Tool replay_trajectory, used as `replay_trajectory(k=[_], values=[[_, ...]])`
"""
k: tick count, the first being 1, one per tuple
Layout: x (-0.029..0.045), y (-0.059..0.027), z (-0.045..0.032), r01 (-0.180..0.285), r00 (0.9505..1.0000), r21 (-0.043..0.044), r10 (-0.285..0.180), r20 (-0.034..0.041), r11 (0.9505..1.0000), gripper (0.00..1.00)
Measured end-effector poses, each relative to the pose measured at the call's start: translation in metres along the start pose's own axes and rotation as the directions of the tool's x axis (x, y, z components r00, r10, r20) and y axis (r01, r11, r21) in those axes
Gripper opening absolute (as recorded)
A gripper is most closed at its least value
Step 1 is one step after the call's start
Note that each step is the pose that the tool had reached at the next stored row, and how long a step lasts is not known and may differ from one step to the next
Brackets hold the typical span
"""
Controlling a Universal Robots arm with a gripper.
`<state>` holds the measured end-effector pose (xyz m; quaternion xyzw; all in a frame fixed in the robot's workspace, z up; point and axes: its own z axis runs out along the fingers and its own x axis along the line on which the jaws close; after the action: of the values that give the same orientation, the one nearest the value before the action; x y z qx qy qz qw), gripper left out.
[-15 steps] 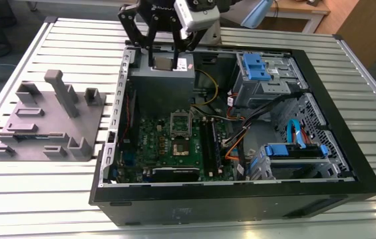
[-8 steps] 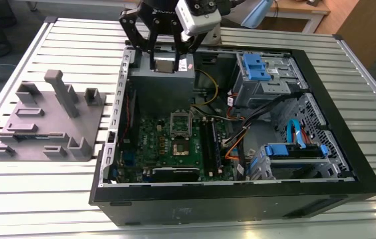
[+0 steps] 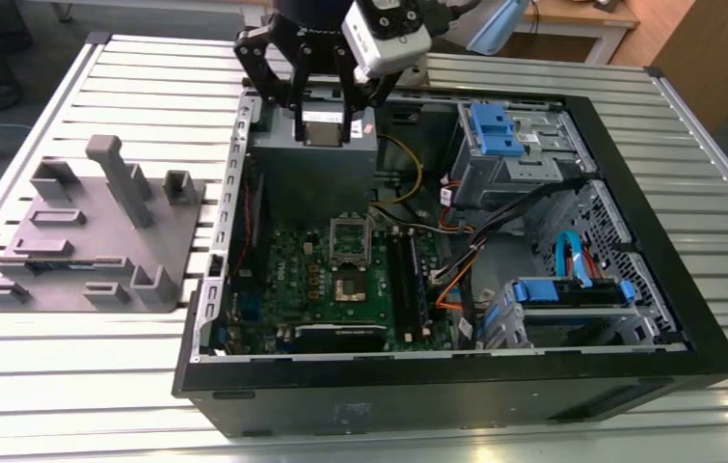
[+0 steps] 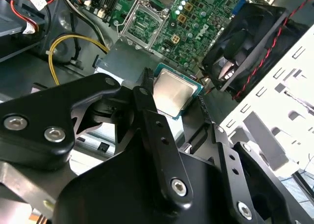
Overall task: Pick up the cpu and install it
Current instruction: 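Pick up the cpu and move it towards the insertion slot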
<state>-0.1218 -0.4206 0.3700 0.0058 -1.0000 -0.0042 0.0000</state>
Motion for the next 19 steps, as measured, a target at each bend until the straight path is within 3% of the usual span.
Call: replay_trajectory(k=[19], values=[[-0.0001, -0.0073, 0.0078, 0.0, 1.0, 0.0, 0.0, 0.0005, 1.0, 0.47]])
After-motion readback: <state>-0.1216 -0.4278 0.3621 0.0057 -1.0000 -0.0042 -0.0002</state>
